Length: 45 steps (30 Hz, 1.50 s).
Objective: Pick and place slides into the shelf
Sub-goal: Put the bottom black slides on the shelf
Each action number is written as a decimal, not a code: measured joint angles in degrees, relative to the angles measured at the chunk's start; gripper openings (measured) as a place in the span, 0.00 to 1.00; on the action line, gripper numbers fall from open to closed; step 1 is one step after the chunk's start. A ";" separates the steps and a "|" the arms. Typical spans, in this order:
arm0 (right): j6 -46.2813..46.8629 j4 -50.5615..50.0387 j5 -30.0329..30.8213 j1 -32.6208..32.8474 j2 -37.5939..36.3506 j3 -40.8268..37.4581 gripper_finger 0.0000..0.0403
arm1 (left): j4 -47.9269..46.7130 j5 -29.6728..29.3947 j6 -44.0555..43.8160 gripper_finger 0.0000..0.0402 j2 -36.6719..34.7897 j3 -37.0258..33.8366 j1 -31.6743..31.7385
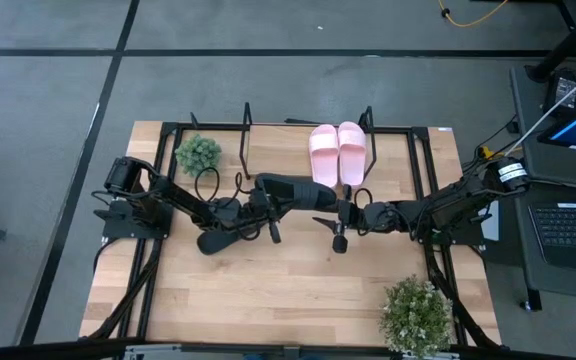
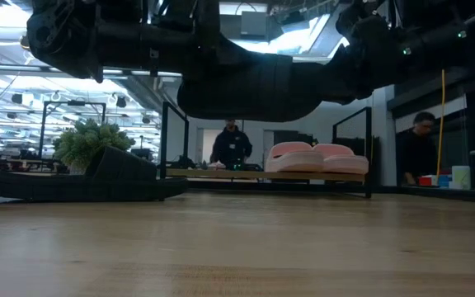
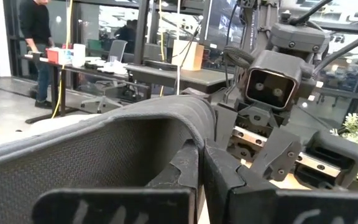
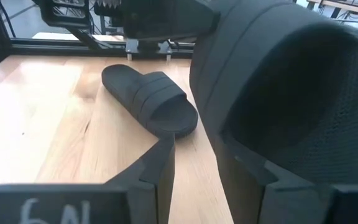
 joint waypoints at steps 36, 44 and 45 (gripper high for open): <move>-0.11 4.73 2.17 -0.17 -0.01 -0.11 0.30 | 1.67 2.59 -1.76 0.00 -0.11 -0.02 -1.51; 0.21 5.69 2.19 -0.20 -0.01 -0.11 0.30 | 1.64 2.70 -1.77 0.00 -0.11 -0.02 -1.51; 0.22 5.69 2.18 -0.20 -0.01 -0.11 0.29 | 1.64 2.72 -1.77 0.00 -0.11 -0.02 -1.51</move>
